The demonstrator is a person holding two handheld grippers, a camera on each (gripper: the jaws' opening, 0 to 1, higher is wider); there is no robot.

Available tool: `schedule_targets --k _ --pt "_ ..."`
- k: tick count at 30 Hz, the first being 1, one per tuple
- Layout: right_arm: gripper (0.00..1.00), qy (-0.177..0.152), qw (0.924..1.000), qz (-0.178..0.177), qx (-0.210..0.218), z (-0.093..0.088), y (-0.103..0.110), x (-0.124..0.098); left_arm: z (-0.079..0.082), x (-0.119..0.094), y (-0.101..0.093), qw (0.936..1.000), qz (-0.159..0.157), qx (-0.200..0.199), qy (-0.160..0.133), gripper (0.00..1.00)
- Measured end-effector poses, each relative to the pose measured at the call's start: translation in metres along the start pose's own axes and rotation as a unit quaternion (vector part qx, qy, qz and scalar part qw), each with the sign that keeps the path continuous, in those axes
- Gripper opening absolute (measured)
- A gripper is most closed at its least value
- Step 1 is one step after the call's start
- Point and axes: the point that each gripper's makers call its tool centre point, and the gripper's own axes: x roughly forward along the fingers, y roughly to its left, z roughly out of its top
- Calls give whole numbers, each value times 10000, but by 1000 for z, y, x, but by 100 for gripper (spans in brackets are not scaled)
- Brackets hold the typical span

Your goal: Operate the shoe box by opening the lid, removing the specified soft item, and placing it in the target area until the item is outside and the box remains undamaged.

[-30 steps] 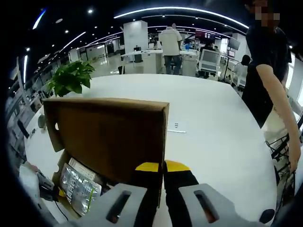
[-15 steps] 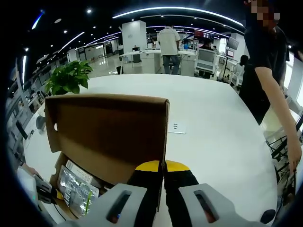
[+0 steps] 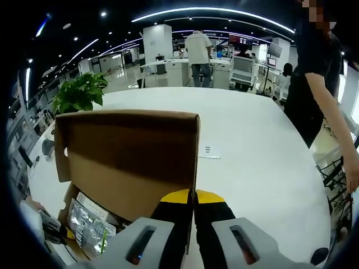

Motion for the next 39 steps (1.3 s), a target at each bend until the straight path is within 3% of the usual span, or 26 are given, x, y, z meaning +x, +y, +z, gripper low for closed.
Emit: schedule_targets --k 9,13,23,31,39 --pt "0 28 10000 6 30 1 -2 7 0 0 0 10000 -20 -3 10 1" --pt "0 205 9995 29 227 1 -4 13 0 0 -1 10000 -19 -8 11 1" --pt "0 402 9990 35 195 -3 -2 16 0 0 -2 10000 -17 -22 16 1" --pt "0 908 9956 80 207 -3 -4 23 0 0 -2 10000 -27 -27 26 1" --pt "0 1174 9928 147 197 -5 -5 28 0 -1 -2 10000 -17 -25 21 1"
